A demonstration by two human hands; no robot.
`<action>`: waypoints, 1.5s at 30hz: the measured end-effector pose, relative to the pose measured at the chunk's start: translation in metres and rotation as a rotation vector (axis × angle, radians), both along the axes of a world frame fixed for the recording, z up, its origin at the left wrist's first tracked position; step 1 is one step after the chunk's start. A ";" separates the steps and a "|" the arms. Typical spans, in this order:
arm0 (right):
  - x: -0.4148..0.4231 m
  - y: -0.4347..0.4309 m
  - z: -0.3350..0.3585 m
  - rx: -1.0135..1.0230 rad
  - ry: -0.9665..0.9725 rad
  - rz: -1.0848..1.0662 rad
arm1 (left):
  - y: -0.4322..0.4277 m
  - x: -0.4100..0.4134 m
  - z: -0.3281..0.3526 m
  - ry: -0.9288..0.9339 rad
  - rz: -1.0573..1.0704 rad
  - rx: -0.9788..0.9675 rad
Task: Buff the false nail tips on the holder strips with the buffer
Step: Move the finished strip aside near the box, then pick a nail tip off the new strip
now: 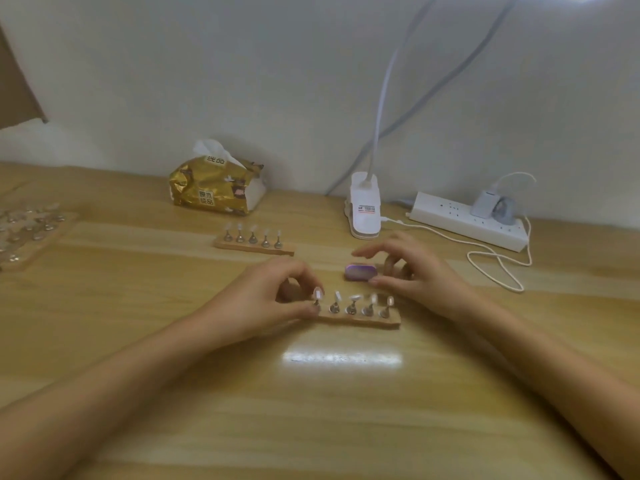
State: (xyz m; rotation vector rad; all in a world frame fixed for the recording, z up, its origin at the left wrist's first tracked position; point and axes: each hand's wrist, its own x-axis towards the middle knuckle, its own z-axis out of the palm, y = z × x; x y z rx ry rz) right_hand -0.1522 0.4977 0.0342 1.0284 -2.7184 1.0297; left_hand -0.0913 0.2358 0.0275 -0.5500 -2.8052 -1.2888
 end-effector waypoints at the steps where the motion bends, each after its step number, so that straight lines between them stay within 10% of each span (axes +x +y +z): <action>1: -0.001 -0.003 0.001 0.020 0.018 0.042 | 0.002 0.000 -0.001 0.000 0.015 0.033; 13: -0.005 0.012 -0.007 -0.086 -0.064 0.046 | 0.005 0.014 0.001 0.325 -0.006 -0.164; 19: -0.010 0.007 -0.001 -0.042 -0.173 -0.113 | 0.020 -0.023 0.011 0.013 0.046 0.217; 26: 0.007 -0.015 -0.005 -0.527 -0.098 -0.130 | 0.038 -0.037 -0.002 0.022 0.051 0.364; 45: 0.011 -0.020 -0.010 -0.326 0.105 0.010 | 0.038 -0.041 -0.010 0.104 0.069 0.307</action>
